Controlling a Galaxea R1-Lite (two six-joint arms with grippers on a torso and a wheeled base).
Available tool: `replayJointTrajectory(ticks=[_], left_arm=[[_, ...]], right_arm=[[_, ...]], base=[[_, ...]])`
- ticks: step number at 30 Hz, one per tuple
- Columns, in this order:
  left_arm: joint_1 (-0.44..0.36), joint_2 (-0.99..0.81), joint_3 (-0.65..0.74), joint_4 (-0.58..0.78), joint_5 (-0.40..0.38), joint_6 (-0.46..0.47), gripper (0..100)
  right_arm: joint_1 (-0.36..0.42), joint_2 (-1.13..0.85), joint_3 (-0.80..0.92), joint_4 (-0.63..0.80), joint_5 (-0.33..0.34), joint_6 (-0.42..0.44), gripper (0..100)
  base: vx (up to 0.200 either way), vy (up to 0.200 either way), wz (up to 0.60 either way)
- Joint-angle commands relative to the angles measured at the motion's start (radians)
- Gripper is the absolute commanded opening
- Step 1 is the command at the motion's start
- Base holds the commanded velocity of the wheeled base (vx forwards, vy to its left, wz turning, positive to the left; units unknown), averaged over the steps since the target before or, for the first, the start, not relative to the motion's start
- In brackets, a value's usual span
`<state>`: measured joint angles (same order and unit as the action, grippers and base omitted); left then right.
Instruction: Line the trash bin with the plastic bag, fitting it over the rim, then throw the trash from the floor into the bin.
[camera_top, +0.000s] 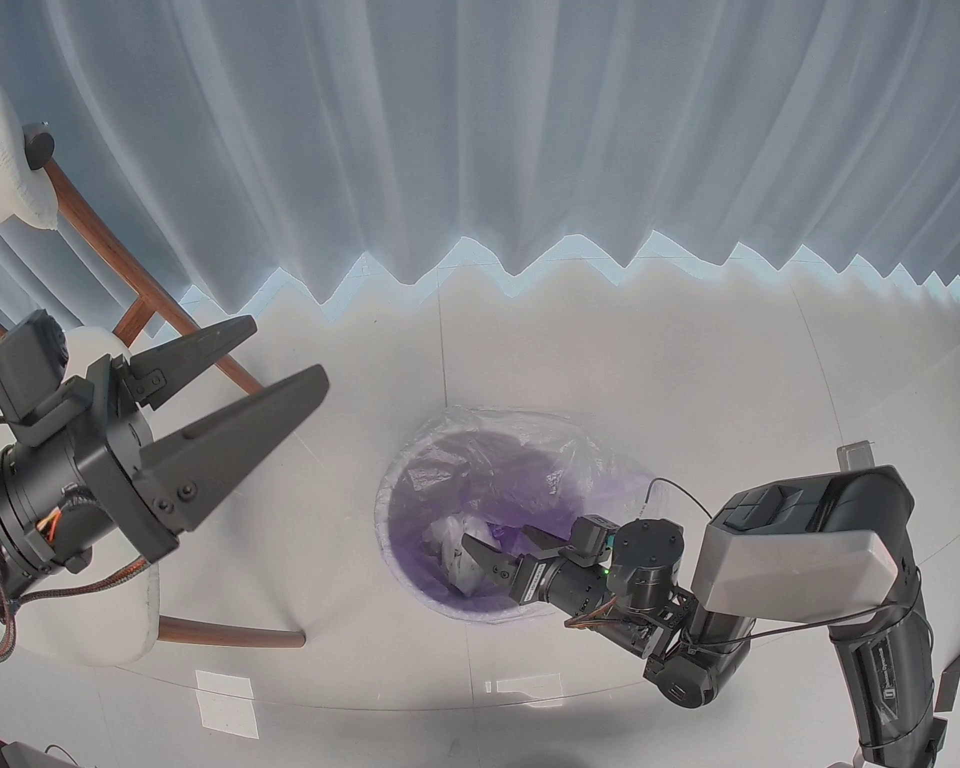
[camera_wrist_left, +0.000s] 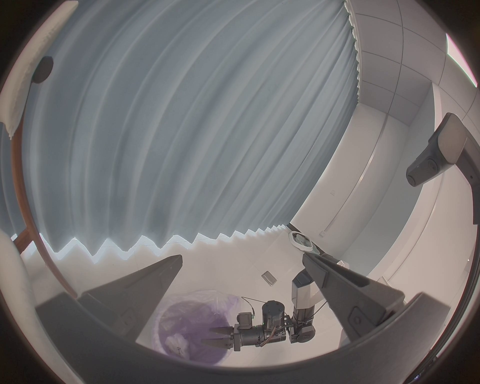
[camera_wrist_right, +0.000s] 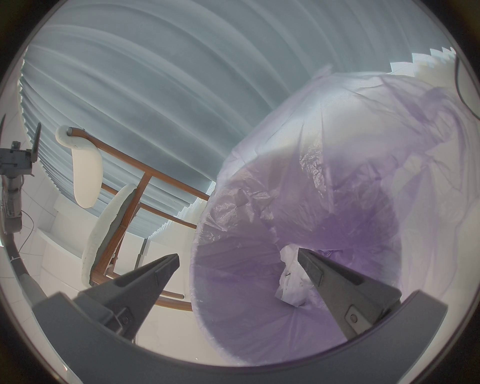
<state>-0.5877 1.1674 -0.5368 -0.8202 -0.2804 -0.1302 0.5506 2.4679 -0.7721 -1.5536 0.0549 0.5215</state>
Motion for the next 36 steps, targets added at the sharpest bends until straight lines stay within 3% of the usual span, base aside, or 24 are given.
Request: replayJointTrajectory(ticks=[1,8,15,18,20,23,29,36], left_arm=[[0.0,0.0,0.0,0.0,0.0,0.0,100],[0.0,0.0,0.0,0.0,0.0,0.0,100],[0.0,0.0,0.006,0.0,0.0,0.0,100],[0.0,0.001,0.006,0.0,0.0,0.0,100],[0.0,0.001,0.008,0.0,0.0,0.0,100],[0.0,0.001,0.008,0.001,0.0,0.0,100],[0.006,-0.006,0.017,-0.002,0.006,0.0,100],[0.035,-0.052,0.006,-0.013,0.037,0.023,100]], right_arm=[[-0.005,-0.01,0.008,-0.016,-0.001,0.0,100],[0.012,-0.158,0.062,-0.014,-0.007,0.002,100],[0.029,-0.428,0.29,-0.016,-0.032,0.011,100],[0.08,-0.547,0.416,-0.017,-0.112,-0.021,100],[0.169,-0.718,0.56,-0.016,-0.237,-0.098,100],[0.198,-0.877,0.682,-0.014,-0.293,-0.152,100],[0.109,-1.159,0.772,0.03,-0.346,-0.196,100],[-0.037,-1.383,0.772,0.142,-0.352,-0.328,100]], base=[[0.0,0.0,0.0],[0.0,0.0,0.0],[0.0,0.0,0.0],[0.0,0.0,0.0],[0.0,0.0,0.0],[0.0,0.0,0.0],[0.0,0.0,0.0],[0.0,0.0,0.0]])
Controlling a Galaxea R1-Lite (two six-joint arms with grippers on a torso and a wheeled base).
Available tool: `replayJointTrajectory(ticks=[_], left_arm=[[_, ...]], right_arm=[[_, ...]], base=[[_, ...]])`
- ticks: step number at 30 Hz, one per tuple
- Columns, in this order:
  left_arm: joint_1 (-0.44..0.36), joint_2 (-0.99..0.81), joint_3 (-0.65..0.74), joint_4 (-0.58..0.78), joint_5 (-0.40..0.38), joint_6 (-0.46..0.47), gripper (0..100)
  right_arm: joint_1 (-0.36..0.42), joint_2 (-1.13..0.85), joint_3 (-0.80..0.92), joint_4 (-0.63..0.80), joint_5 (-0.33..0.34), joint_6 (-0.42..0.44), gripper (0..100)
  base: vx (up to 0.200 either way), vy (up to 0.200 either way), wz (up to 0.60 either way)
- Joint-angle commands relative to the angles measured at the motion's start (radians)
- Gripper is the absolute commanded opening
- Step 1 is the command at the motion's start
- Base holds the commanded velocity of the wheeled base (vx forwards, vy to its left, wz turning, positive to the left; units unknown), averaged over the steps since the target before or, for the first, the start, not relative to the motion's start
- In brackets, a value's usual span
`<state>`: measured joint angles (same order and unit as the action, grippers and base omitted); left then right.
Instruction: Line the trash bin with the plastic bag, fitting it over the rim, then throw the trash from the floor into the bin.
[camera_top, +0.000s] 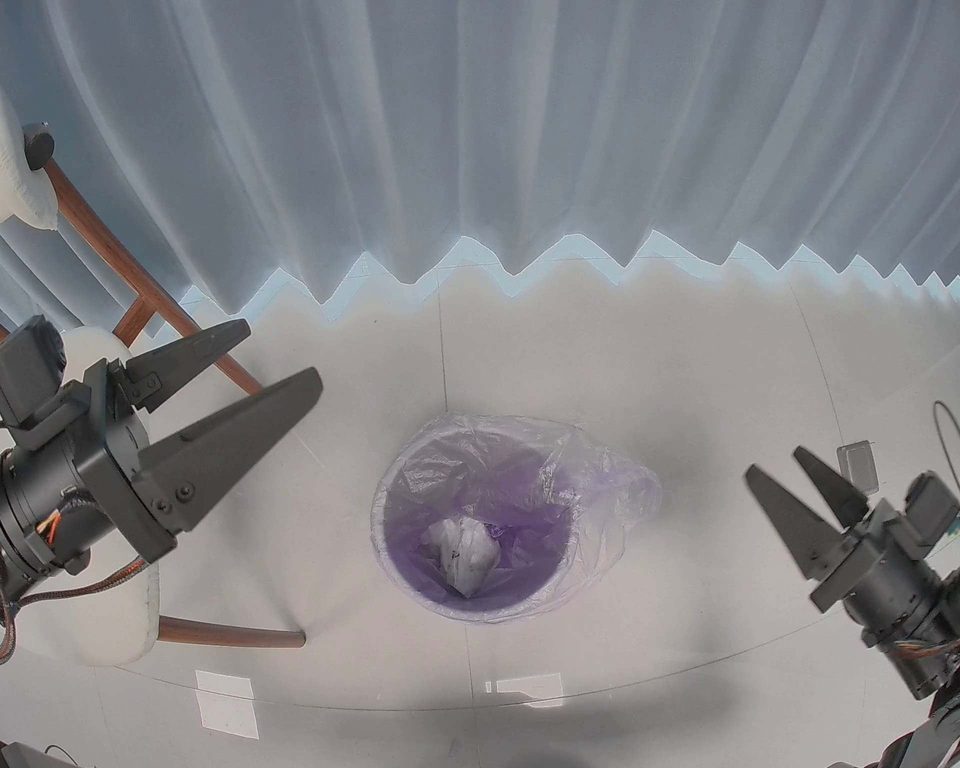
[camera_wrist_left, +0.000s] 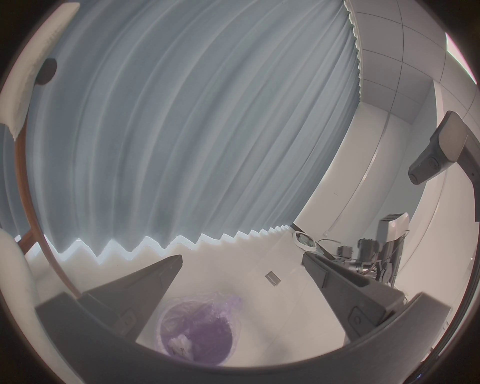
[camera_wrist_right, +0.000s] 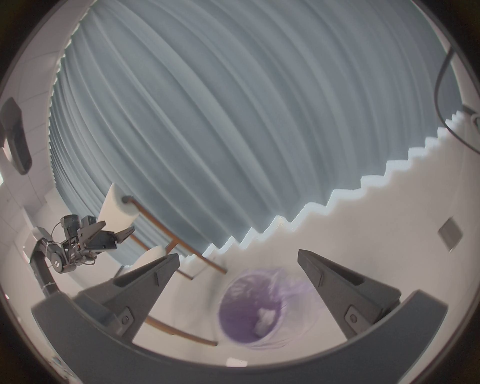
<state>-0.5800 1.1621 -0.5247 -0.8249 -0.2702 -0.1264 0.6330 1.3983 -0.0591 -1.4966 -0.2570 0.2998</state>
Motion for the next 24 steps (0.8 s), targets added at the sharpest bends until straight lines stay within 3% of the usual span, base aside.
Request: replayJointTrajectory(ticks=[1,3,4,6,8,13,17,19,24], left_arm=[[0.043,-0.062,-0.015,-0.007,0.04,0.03,100],[0.065,-0.073,-0.032,-0.002,0.055,0.037,100],[0.141,-0.094,-0.071,-0.005,0.088,0.04,100],[0.173,-0.107,-0.074,-0.011,0.103,0.042,100],[0.295,-0.203,-0.061,0.004,0.141,0.042,100],[0.479,-0.383,0.046,0.023,0.147,0.033,100],[0.513,-0.552,0.245,0.11,0.141,0.033,100],[0.508,-0.682,0.374,0.222,0.138,0.04,100],[0.505,-0.932,0.453,0.518,0.137,0.042,100]], right_arm=[[-0.145,-0.346,0.059,0.095,-0.039,-0.123,100],[-0.168,-0.375,0.059,0.102,-0.039,-0.136,100],[-0.225,-0.452,0.059,0.124,-0.027,-0.168,100],[-0.246,-0.49,0.059,0.142,-0.01,-0.185,100],[-0.312,-0.648,0.059,0.256,0.053,-0.217,100],[-0.4,-0.907,0.058,0.584,0.127,-0.241,100],[-0.437,-1.062,0.058,0.865,0.133,-0.238,100],[-0.437,-1.161,0.056,1.049,0.136,-0.238,100],[-0.44,-1.3,0.041,1.297,0.133,-0.248,100]], base=[[0.0,0.0,0.0],[0.0,0.0,0.0],[0.0,0.0,0.0],[0.0,0.0,0.0],[0.0,0.0,0.0],[0.0,0.0,0.0],[0.0,0.0,0.0],[0.0,0.0,0.0],[0.0,0.0,0.0]])
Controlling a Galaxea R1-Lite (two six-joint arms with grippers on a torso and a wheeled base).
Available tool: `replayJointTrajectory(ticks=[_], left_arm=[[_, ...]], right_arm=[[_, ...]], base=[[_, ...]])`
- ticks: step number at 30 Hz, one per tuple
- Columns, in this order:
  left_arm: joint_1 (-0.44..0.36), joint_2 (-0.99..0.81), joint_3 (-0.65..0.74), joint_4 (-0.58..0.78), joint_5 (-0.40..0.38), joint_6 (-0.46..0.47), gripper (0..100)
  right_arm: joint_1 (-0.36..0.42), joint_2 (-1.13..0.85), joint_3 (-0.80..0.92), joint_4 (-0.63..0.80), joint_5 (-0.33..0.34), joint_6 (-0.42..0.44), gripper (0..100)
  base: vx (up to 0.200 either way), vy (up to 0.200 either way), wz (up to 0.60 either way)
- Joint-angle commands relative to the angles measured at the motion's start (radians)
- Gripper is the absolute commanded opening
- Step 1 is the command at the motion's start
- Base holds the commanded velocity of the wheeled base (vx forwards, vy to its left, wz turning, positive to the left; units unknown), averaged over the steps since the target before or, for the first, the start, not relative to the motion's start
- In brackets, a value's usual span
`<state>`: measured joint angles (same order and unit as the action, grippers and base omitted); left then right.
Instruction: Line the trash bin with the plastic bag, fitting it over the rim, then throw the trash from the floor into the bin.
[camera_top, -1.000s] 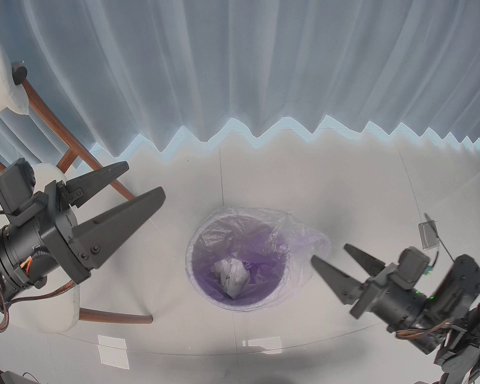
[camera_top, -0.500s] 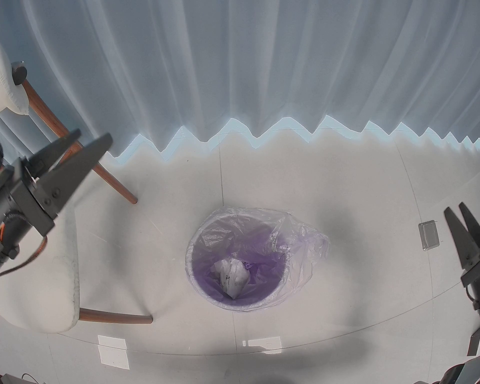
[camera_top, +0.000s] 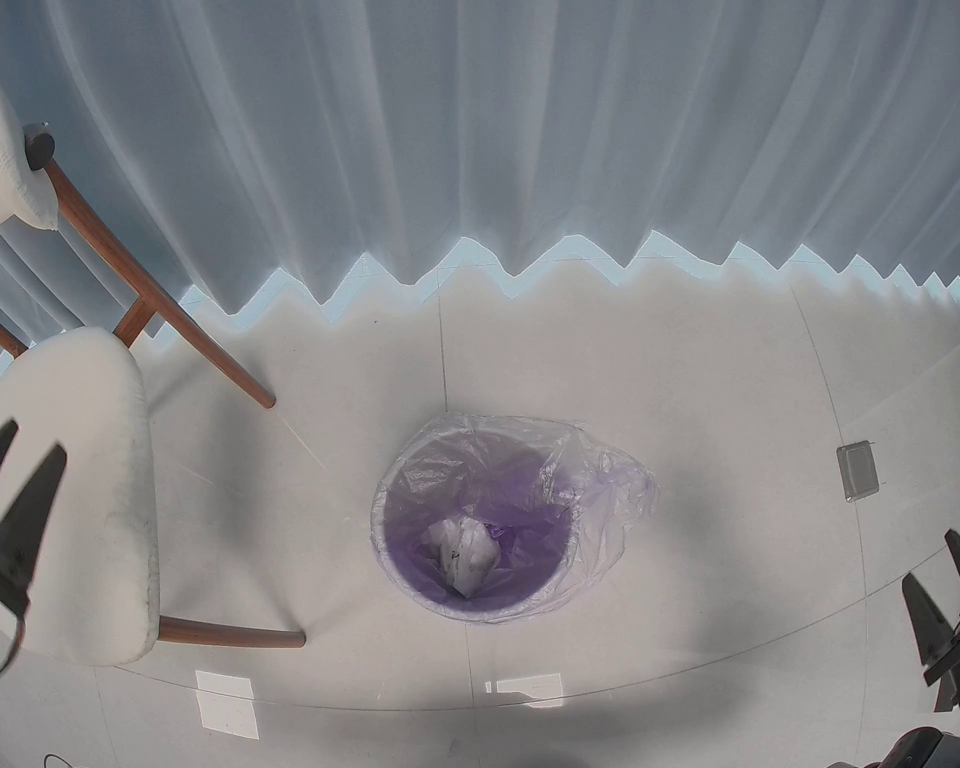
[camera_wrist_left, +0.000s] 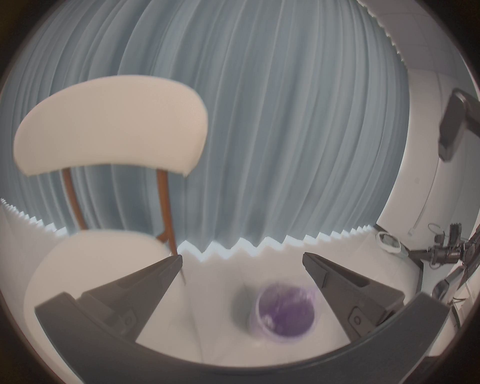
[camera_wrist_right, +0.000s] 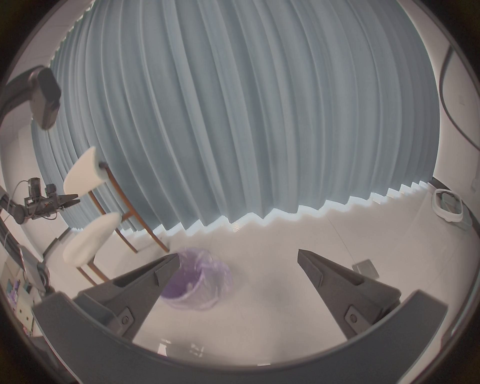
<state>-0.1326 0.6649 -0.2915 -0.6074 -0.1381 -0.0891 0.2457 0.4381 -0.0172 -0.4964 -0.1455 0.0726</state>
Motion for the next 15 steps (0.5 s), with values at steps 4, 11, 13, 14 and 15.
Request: replayJointTrajectory(ticks=[4,11,13,14,15], left_arm=[[0.059,-0.588,0.247,0.537,-0.014,0.016,100],[0.059,-0.582,0.291,0.6,0.008,0.06,100],[0.059,-0.581,0.291,0.601,0.005,0.098,100],[0.059,-0.581,0.291,0.601,0.005,0.114,100],[0.06,-0.581,0.291,0.603,0.005,0.124,100]], right_arm=[[-0.059,-0.34,0.017,0.322,0.018,-0.02,100],[-0.068,-0.34,0.008,0.478,0.015,0.001,100],[-0.069,-0.34,0.013,0.461,0.015,0.019,100],[-0.069,-0.34,0.014,0.449,0.015,0.016,100],[-0.069,-0.34,0.014,0.446,0.017,0.012,100]], base=[[0.0,0.0,0.0],[0.0,0.0,0.0],[0.0,0.0,0.0],[0.0,0.0,0.0],[0.0,0.0,0.0]])
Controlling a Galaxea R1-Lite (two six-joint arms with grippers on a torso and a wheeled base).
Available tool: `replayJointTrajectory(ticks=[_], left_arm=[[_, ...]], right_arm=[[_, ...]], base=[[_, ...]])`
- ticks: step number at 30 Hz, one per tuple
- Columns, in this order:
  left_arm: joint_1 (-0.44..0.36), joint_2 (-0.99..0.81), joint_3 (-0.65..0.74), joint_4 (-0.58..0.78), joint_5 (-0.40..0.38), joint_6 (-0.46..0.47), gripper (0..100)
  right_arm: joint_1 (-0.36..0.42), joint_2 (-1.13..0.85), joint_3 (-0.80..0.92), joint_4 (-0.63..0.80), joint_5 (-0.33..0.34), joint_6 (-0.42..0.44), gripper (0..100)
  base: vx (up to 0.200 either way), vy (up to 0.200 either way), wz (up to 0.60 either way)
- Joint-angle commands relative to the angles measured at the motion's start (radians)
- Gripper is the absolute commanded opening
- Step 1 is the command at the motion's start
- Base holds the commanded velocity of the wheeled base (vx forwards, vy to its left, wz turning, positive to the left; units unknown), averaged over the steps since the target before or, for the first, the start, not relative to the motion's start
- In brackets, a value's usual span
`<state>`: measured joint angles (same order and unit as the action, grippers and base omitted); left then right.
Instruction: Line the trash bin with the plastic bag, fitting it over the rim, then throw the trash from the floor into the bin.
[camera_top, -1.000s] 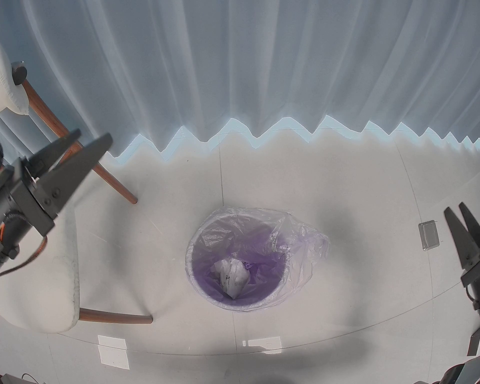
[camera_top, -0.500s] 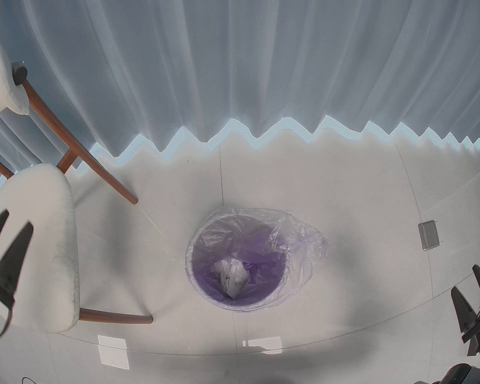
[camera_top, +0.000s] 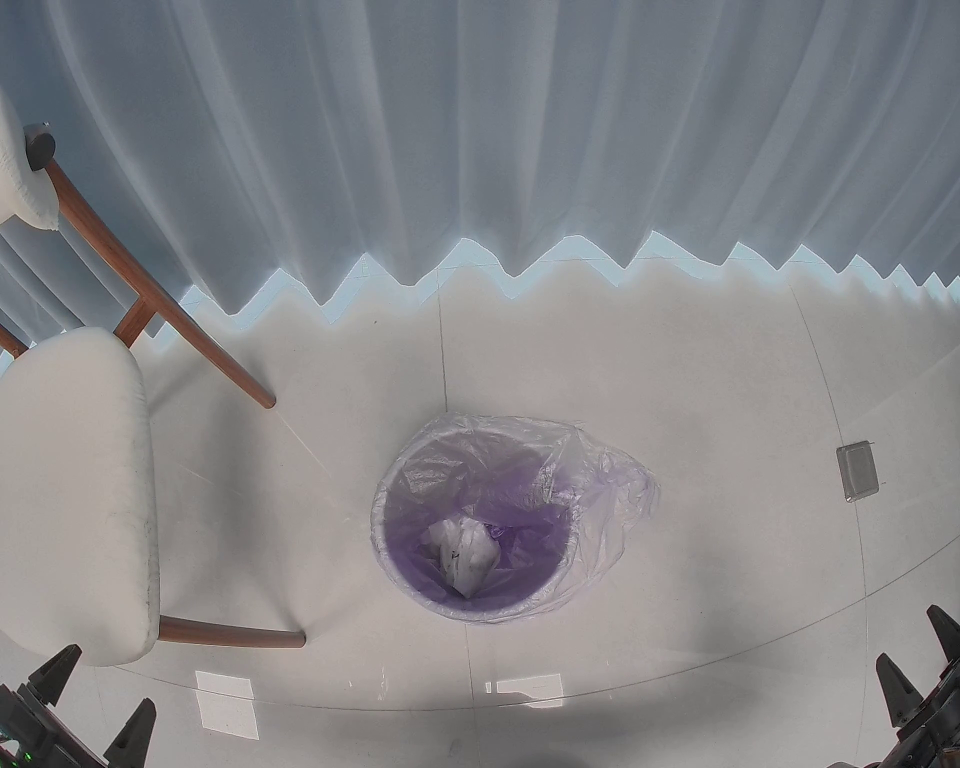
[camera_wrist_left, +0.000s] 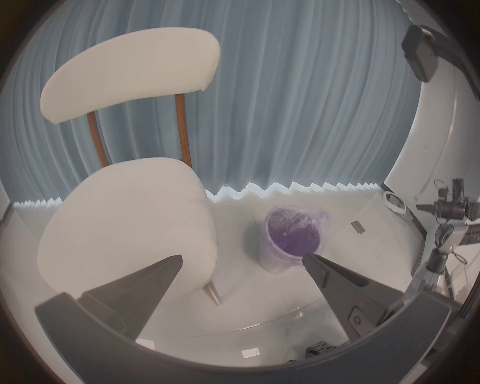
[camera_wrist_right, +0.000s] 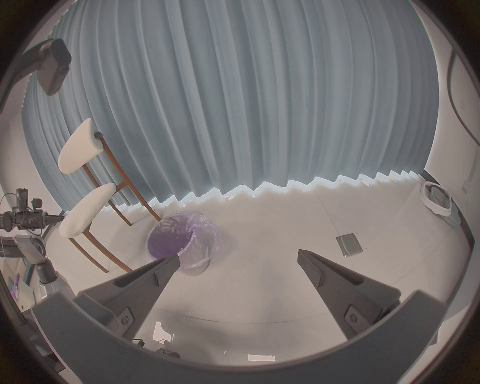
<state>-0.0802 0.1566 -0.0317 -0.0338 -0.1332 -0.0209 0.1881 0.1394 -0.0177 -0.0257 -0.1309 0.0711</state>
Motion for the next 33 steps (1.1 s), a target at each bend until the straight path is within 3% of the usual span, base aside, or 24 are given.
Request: replayJointTrajectory(ticks=[1,4,9,10,12,15,20,24,27,29,33], left_arm=[[0.01,-0.072,0.032,0.029,-0.002,0.07,100],[0.043,-0.077,0.032,0.031,-0.032,0.084,100],[0.099,-0.126,0.032,0.031,-0.086,0.107,100],[0.096,-0.127,0.032,0.028,-0.082,0.098,100],[0.094,-0.127,0.032,0.026,-0.057,0.071,100],[0.091,-0.132,0.032,0.026,0.015,0.073,100],[0.088,-0.144,0.032,0.028,-0.006,0.081,100],[0.092,-0.146,0.032,0.037,0.121,0.01,100],[0.091,-0.146,0.032,0.037,0.115,0.018,100],[0.086,-0.147,0.032,0.061,0.043,0.079,100],[0.085,-0.146,0.032,0.078,0.043,0.075,100]], right_arm=[[-0.013,-0.041,0.016,-0.023,0.002,0.004,100],[-0.029,-0.04,0.015,-0.019,0.002,0.001,100],[-0.168,-0.075,0.013,-0.013,0.007,-0.016,100],[-0.191,-0.139,0.015,-0.011,0.042,-0.02,100],[-0.191,-0.139,0.016,-0.003,0.088,-0.027,100],[-0.19,-0.139,0.016,0.029,0.1,-0.043,100],[-0.188,-0.138,0.013,0.038,0.148,-0.077,100],[-0.19,-0.138,0.015,0.032,0.142,-0.051,100],[-0.19,-0.139,0.015,0.032,0.135,-0.037,100],[-0.19,-0.138,0.016,0.029,0.125,-0.039,100],[-0.19,-0.139,0.016,0.029,0.125,-0.042,100]], base=[[0.0,0.0,0.0],[0.0,0.0,0.0],[0.0,0.0,0.0],[0.0,0.0,0.0],[0.0,0.0,0.0],[0.0,0.0,0.0],[0.0,0.0,0.0],[0.0,0.0,0.0],[0.0,0.0,0.0],[0.0,0.0,0.0],[0.0,0.0,0.0]])
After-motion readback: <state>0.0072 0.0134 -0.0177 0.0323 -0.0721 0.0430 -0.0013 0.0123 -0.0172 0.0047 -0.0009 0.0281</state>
